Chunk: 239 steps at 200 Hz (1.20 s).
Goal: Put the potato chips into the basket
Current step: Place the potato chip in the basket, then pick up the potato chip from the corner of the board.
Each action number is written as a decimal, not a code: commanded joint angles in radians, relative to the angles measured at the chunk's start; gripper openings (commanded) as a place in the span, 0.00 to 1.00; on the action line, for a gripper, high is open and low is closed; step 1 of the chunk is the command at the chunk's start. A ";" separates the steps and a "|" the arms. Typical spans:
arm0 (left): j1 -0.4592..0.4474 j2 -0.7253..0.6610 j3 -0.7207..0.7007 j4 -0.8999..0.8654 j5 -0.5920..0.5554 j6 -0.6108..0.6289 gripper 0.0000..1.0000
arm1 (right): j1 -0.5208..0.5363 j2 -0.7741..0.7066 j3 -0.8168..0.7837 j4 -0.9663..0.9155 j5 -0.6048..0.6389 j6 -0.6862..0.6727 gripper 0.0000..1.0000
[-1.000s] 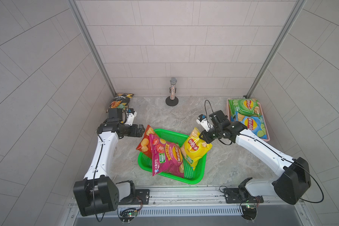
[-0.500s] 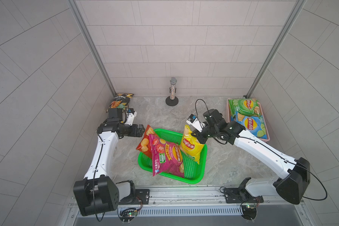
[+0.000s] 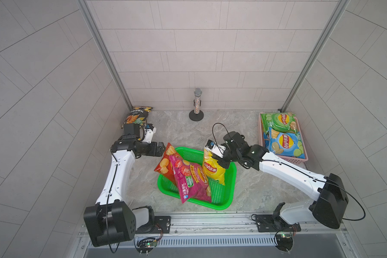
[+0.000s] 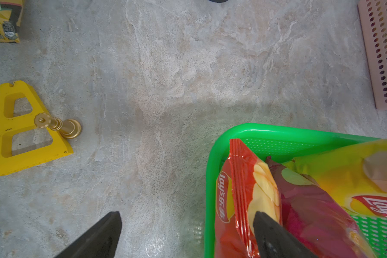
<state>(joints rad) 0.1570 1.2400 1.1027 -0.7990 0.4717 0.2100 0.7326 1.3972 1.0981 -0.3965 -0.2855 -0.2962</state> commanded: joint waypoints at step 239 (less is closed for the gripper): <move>0.079 0.429 0.354 0.116 -0.370 0.191 0.99 | -0.025 -0.324 0.068 -0.069 0.231 0.416 0.74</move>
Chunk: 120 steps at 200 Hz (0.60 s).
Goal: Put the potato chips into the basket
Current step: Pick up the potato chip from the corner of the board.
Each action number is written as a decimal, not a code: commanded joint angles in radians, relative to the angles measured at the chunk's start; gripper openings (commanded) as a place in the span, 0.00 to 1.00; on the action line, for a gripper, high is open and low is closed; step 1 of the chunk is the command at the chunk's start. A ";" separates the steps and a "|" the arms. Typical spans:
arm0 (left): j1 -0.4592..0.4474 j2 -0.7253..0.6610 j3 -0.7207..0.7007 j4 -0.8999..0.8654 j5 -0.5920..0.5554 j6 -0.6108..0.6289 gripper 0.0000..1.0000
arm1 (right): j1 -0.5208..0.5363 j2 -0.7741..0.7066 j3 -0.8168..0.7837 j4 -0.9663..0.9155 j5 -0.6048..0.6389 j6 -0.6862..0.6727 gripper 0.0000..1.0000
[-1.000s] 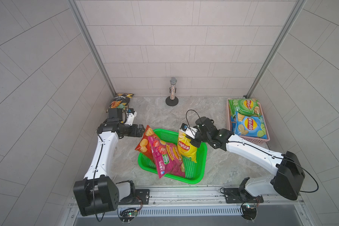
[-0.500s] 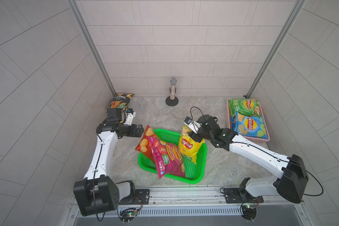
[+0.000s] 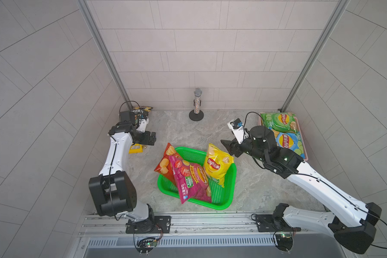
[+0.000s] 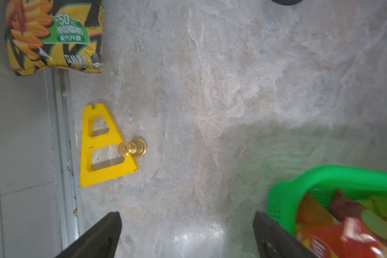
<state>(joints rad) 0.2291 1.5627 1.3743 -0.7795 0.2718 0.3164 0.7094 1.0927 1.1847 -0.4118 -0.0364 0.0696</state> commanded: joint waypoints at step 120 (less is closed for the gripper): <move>-0.029 0.734 0.599 0.265 -0.481 0.220 0.91 | -0.011 0.021 -0.010 -0.062 -0.060 0.067 0.74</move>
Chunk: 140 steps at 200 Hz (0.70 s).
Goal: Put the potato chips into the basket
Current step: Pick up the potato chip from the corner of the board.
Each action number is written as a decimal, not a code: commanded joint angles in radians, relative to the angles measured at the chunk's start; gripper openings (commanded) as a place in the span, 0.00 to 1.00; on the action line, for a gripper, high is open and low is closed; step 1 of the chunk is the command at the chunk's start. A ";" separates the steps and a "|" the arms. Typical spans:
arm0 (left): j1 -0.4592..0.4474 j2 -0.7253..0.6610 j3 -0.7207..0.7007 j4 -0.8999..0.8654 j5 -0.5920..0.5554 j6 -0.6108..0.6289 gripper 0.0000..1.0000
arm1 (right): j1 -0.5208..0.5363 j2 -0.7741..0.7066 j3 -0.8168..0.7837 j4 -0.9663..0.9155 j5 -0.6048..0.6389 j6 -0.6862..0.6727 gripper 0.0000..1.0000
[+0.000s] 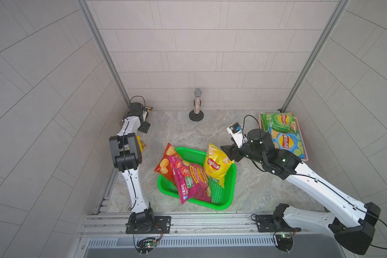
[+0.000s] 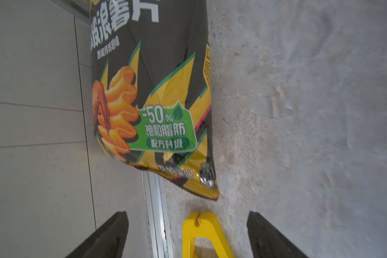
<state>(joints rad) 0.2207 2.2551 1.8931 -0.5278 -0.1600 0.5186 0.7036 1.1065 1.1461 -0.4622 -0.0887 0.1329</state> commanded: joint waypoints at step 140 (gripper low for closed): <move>-0.059 0.262 0.267 0.058 -0.271 0.055 0.61 | -0.015 -0.011 0.010 -0.012 -0.009 -0.011 0.74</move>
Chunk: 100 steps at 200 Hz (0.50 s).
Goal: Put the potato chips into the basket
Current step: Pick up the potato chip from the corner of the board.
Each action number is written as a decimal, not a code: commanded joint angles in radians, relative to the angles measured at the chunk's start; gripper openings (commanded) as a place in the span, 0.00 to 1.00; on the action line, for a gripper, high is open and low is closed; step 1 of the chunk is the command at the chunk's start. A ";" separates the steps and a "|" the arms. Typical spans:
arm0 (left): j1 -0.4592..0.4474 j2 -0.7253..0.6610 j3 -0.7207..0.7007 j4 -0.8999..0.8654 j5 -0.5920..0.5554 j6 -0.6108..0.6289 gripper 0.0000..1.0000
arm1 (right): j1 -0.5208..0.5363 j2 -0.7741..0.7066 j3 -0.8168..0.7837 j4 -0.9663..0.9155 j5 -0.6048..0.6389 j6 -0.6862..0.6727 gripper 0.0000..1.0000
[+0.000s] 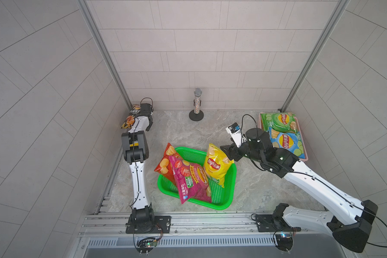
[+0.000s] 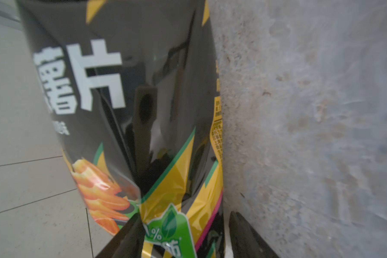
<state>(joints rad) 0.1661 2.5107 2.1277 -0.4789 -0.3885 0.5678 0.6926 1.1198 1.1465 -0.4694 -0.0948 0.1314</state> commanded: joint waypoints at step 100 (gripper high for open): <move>-0.009 -0.067 -0.006 0.065 -0.111 0.037 0.07 | -0.003 -0.063 -0.014 0.005 -0.011 0.000 0.74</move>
<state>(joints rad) 0.1593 2.5092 2.1334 -0.4274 -0.4763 0.5995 0.6926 1.0763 1.1458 -0.4690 -0.1013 0.1318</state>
